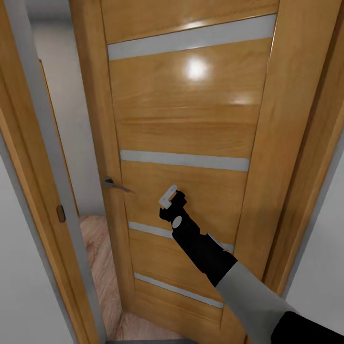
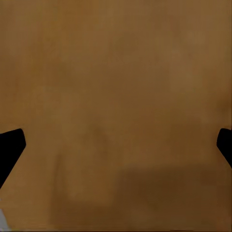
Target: Move the two storage containers from the living room to the garage. In the garage, place one container on the floor and stack the other container on top of it (either order is fine).
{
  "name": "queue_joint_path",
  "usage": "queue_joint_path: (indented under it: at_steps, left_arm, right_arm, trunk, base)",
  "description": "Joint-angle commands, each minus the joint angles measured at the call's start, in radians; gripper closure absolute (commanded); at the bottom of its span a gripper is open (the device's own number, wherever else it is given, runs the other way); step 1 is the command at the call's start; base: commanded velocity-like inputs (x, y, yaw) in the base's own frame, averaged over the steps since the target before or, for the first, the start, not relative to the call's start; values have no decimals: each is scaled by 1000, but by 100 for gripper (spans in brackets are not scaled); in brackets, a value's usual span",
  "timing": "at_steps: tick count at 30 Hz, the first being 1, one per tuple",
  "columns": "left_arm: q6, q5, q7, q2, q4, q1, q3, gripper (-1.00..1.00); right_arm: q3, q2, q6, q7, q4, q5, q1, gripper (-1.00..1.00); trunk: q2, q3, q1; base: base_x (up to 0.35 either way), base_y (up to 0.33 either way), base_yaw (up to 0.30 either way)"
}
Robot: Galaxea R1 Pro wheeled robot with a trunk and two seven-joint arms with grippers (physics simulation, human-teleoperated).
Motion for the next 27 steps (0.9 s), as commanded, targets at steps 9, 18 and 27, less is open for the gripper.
queue_joint_path:
  at_steps: [9, 18, 27]
  left_arm:
    - [-2, 10, 0, 0, -1, 0, 0, -100]
    - [-2, 10, 0, 0, -1, 0, 0, -100]
    - [-2, 10, 1, 0, -1, 0, 0, -100]
  right_arm:
    - [-7, 0, 9, -10, 229, -57, -163, -100]
    - [-9, 0, 16, -21, 255, -128, -220, -100]
    - [-10, 0, 38, -15, 158, -130, -221, -100]
  trunk:
    - [0, -1, 0]
    - [0, -1, 0]
    - [0, -1, 0]
  base:
    - [0, 0, 0]
    - [0, 0, 0]
    - [0, 0, 0]
